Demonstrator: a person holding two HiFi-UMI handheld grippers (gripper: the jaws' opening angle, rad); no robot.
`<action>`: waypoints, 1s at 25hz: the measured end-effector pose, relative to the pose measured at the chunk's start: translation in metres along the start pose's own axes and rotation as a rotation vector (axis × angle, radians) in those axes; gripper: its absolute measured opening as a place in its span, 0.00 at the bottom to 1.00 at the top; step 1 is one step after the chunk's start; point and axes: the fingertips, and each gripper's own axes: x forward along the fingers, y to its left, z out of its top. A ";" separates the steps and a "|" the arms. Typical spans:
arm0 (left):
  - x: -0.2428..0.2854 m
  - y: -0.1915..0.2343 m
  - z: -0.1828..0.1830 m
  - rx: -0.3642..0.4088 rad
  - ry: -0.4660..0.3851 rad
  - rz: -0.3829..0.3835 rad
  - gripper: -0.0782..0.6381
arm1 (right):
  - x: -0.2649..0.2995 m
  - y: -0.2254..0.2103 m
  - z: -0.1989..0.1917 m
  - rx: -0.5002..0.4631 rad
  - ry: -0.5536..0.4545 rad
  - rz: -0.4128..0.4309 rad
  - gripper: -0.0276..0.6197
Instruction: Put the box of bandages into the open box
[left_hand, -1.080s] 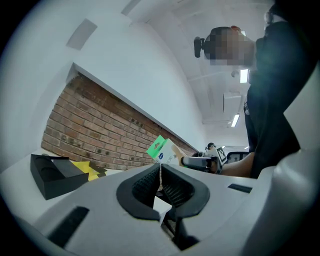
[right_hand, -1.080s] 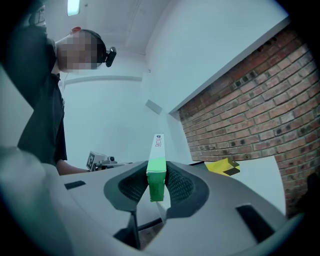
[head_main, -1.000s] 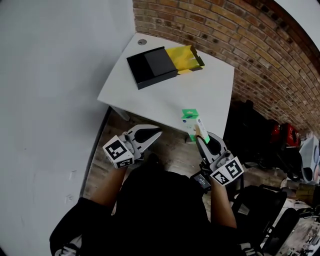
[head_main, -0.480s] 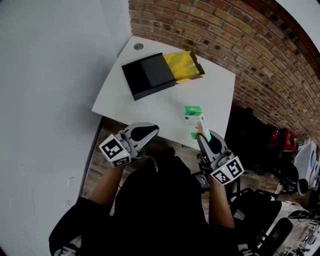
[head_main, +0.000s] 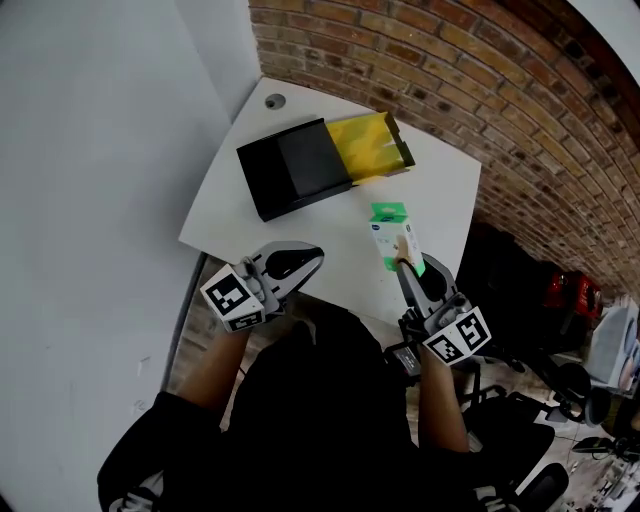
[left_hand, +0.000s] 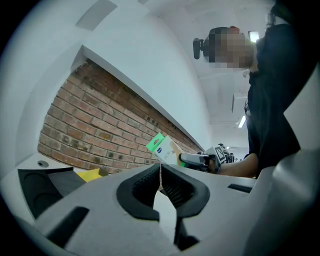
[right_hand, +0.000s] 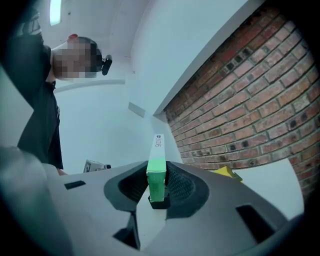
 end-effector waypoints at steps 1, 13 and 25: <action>0.002 0.003 0.001 0.002 0.002 0.006 0.14 | 0.002 -0.004 0.002 0.006 -0.004 0.003 0.18; 0.059 0.052 0.017 0.032 0.039 0.058 0.14 | 0.040 -0.092 0.023 0.022 0.040 0.024 0.18; 0.093 0.112 0.015 0.038 0.112 0.077 0.14 | 0.111 -0.156 0.018 0.016 0.063 -0.015 0.18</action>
